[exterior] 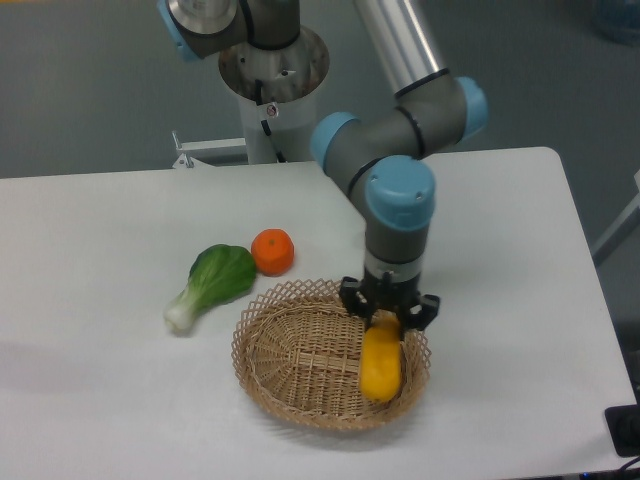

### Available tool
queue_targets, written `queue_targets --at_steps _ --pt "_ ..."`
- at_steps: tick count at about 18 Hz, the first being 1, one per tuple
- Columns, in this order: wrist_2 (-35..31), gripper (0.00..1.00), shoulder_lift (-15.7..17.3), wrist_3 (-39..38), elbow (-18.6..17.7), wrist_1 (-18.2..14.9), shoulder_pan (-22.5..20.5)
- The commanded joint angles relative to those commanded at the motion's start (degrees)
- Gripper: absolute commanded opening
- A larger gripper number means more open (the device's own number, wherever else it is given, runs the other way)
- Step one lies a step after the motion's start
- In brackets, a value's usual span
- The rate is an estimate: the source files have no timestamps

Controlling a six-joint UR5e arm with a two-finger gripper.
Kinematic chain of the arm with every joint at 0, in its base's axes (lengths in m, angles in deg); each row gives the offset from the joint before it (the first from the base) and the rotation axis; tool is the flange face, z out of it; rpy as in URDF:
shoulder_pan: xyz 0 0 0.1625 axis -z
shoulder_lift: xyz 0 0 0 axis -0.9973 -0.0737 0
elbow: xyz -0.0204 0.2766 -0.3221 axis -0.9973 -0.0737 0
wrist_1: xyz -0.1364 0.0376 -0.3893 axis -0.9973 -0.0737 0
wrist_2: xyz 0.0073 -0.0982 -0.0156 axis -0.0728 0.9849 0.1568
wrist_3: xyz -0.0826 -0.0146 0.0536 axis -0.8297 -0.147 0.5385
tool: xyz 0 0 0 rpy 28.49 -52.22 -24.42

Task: Pick up the mango from the basket
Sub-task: 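Carry the held yellow fruit up and away from the basket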

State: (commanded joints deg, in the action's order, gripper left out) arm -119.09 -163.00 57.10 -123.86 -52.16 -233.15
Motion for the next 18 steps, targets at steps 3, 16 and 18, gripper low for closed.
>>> queue_targets --at_steps 3,16,18 --pt "-0.35 0.08 -0.53 8.16 1.33 -1.95 -2.98" --pt "-1.05 0.18 -5.09 33.83 9.15 -8.19 -11.00" --pt "-1.67 0.18 -5.19 37.00 9.33 -8.36 -12.31"
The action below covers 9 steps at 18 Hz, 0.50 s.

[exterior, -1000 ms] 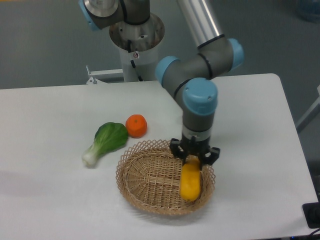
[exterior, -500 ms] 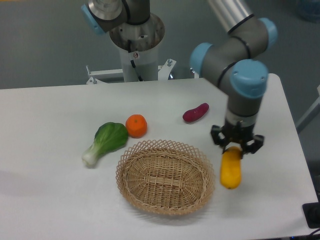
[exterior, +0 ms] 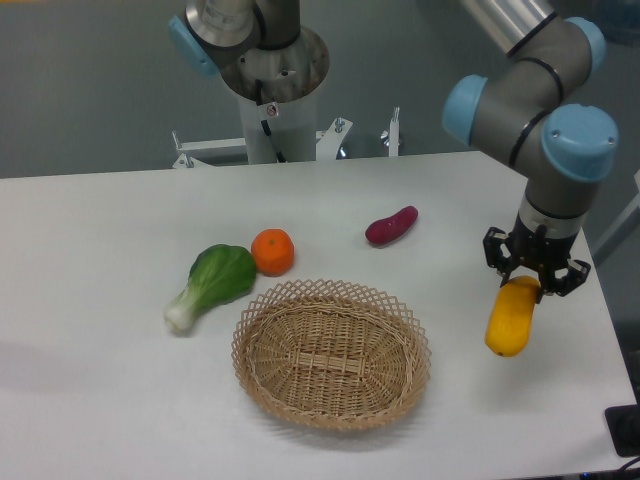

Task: Pick up the mango from the basket
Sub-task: 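Carry the held yellow fruit up and away from the basket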

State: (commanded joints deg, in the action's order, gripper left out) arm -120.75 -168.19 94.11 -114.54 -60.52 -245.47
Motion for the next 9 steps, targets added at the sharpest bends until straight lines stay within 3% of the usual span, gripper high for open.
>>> queue_targets --at_steps 9 --pt "0.09 0.17 -0.35 1.51 0.70 -0.09 -0.88"
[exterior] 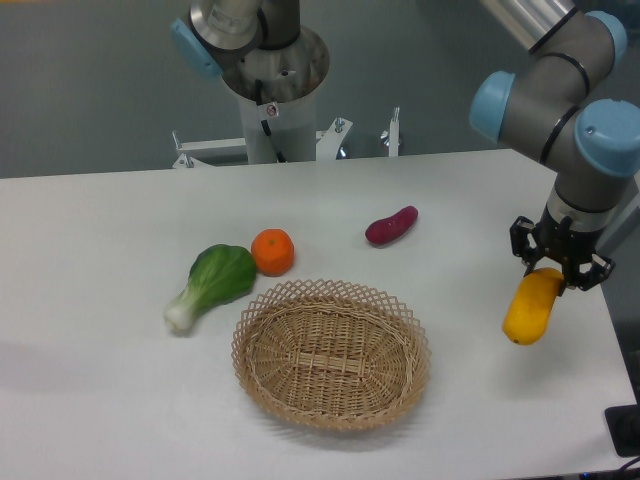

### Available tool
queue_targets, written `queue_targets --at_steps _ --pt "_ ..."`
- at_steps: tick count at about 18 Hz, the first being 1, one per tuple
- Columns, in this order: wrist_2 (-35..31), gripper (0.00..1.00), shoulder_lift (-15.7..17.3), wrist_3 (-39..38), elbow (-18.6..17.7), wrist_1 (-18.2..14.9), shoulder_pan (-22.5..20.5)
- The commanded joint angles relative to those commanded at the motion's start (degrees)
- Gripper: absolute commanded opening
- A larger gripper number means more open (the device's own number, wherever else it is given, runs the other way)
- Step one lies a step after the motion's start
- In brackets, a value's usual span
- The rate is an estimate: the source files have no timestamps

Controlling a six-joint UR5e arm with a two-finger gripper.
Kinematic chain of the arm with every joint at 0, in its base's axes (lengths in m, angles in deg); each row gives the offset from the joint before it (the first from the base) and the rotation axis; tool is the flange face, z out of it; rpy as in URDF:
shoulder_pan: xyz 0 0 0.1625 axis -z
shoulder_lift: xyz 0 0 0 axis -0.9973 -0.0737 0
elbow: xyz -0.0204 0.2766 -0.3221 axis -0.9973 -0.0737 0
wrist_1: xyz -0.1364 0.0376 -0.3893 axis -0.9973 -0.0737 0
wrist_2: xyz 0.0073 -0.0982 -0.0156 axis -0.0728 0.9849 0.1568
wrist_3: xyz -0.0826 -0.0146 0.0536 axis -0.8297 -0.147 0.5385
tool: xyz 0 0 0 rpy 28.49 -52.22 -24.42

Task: Pick up the mango from the basket
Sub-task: 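Carry the held yellow fruit up and away from the basket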

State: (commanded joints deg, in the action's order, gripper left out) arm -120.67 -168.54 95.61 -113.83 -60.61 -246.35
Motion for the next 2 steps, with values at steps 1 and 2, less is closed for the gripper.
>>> queue_targets --at_steps 1,2 --pt "-0.09 0.17 0.00 0.00 0.00 0.00 0.00" --pt "-0.09 0.17 0.00 -0.09 0.00 0.00 0.00"
